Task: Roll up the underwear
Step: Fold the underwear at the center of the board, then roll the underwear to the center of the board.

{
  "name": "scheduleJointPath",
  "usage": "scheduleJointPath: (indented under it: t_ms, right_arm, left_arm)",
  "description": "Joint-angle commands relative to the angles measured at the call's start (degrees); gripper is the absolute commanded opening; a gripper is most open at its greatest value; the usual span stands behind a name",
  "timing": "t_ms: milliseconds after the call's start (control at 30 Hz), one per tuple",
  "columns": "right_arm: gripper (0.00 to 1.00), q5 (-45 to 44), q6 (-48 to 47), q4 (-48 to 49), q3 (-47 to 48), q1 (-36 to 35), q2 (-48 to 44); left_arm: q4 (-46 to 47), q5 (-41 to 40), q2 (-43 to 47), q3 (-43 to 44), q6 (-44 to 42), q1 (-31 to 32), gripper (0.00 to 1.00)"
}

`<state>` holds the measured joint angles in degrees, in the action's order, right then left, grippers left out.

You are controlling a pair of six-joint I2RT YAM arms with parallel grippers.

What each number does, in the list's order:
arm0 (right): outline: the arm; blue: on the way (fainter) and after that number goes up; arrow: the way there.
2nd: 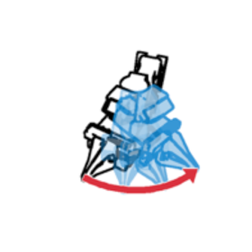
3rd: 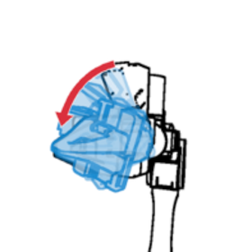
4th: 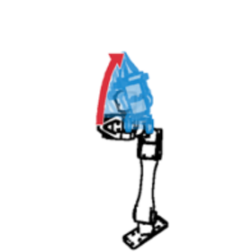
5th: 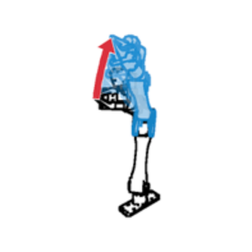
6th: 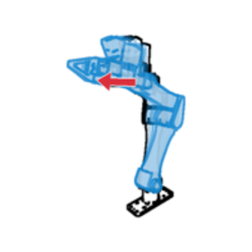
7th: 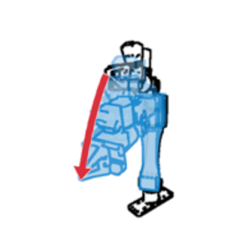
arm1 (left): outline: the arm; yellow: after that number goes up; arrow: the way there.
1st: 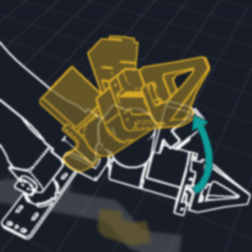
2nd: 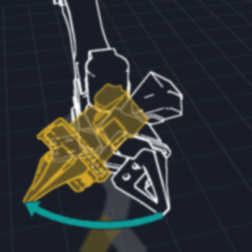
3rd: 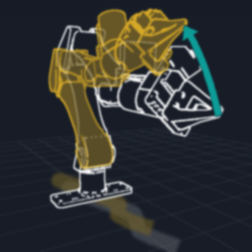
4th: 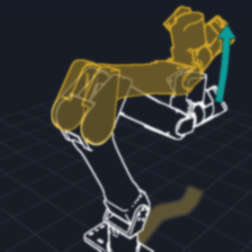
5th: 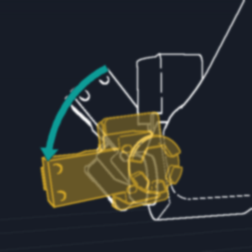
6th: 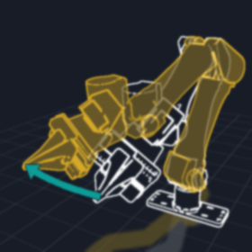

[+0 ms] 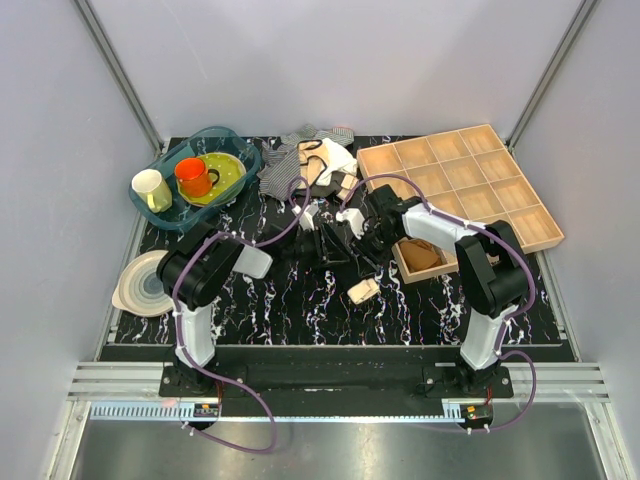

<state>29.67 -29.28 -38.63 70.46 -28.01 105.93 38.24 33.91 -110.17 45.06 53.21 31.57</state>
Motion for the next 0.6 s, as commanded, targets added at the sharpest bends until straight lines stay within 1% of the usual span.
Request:
scheduleJointPath:
  t_ms: [0, 133, 233, 300, 333, 400, 433, 467, 533, 567]
  right_arm:
    - [0.38, 2.06, -1.3, -0.12, 0.82, 0.41, -3.45]
    - [0.42, 2.06, -3.15, -1.53, 1.26, 0.85, -6.43]
    - [0.46, 2.06, -6.57, -2.85, 1.7, 0.85, -9.33]
    - [0.49, 3.98, -11.31, -5.13, 2.92, 0.85, -11.0]
    - [0.5, 7.04, -13.68, -8.1, 3.37, 0.85, -11.53]
    - [0.61, 11.7, -24.29, -11.71, 3.9, 0.85, -13.29]
    - [0.68, 17.12, -30.77, -16.69, 3.46, 0.85, -13.9]
    - [0.99, 18.74, -45.37, -18.57, 0.15, 0.85, -15.39]
    - [1.0, 19.03, -62.57, -22.08, -4.08, 0.76, -16.45]
    - [1.0, 18.5, -72.05, -21.58, -7.14, 0.24, -16.81]
  left_arm:
    - [0.18, -0.51, -2.59, 3.63, -0.65, 0.16, 0.32]
    - [-3.68, -1.21, -3.12, 4.95, -2.14, 0.16, 0.32]
    - [-6.06, -1.48, -3.12, 5.65, -3.37, 0.07, 0.32]
    - [-6.95, -1.66, -3.21, 6.01, -4.16, 0.07, 0.32]
    - [-7.3, -1.74, -3.12, 6.09, -4.25, 0.07, 0.32]
    - [-7.56, -1.66, -3.12, 6.27, -4.43, -0.02, 0.32]
    - [-7.74, -1.57, -3.3, 6.36, -4.43, -0.02, 0.32]
    - [-7.91, -1.39, -3.38, 6.27, -4.52, -0.02, 0.32]
    - [-8.0, -1.3, -3.56, 6.53, -4.52, -0.02, 0.32]
    - [-8.18, -1.13, -3.65, 6.71, -4.52, -0.02, 0.32]
